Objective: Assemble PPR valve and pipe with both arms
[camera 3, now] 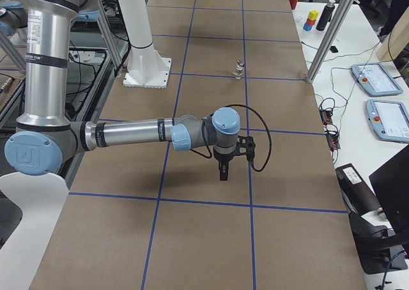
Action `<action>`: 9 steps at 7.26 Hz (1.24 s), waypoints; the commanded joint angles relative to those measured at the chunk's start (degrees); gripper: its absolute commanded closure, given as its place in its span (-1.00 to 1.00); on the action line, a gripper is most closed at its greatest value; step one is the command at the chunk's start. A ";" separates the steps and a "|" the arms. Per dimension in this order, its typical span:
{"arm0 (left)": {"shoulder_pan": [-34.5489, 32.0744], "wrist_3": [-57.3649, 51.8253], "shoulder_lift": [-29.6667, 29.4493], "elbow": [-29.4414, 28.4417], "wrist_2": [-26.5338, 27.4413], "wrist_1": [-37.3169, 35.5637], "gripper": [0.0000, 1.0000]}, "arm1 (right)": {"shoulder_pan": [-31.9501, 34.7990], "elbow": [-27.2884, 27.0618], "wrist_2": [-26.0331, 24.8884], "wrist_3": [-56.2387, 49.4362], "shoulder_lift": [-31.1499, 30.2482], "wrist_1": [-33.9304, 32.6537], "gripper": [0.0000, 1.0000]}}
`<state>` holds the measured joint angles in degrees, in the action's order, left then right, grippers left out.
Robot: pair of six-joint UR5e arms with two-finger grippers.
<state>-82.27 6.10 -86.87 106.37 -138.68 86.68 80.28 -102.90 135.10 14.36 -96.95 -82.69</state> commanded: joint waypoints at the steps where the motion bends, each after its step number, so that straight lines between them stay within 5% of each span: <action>1: 0.00 -0.03 -0.23 0.42 -0.10 0.15 -0.99 | 0.05 -0.19 0.43 0.05 0.10 0.07 -0.99; 9: 0.00 -0.03 0.65 3.41 0.25 0.07 -0.99 | 0.05 -0.02 0.43 0.32 -0.08 0.07 -0.99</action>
<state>-82.29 6.10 -86.23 109.76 -138.67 86.74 80.33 -102.98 135.43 14.67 -97.01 -82.61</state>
